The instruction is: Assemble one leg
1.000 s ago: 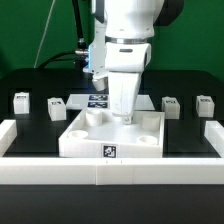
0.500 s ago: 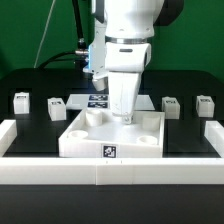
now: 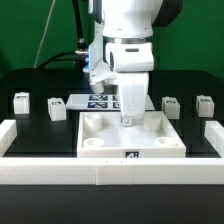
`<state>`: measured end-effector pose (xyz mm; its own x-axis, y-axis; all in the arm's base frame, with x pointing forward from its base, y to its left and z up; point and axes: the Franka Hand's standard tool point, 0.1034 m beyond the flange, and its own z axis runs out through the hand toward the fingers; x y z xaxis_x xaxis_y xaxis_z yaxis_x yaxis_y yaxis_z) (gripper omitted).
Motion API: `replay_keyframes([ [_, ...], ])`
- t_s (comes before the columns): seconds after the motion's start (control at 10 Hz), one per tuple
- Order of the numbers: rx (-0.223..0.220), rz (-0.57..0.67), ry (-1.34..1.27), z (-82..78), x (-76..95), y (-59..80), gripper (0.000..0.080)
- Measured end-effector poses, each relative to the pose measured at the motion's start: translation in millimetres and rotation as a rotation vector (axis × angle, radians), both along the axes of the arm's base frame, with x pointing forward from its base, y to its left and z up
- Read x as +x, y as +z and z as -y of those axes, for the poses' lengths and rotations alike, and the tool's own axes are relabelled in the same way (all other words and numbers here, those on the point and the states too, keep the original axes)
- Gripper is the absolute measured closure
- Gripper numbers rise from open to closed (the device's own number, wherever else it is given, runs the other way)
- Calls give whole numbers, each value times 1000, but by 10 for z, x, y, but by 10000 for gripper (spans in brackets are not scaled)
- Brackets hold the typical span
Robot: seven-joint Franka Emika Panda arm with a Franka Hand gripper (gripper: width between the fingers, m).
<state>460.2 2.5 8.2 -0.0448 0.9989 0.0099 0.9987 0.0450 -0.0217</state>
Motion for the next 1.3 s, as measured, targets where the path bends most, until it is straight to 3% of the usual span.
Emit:
replay_keyframes([
  [0.3, 0, -2, -9, -20, 1, -2, 739],
  [0.7, 28, 13, -7, -582, 212, -13, 739],
  [0.9, 36, 22, 15, -729, 305, -24, 739],
  [1.3, 29, 6, -5, -721, 306, -22, 739],
])
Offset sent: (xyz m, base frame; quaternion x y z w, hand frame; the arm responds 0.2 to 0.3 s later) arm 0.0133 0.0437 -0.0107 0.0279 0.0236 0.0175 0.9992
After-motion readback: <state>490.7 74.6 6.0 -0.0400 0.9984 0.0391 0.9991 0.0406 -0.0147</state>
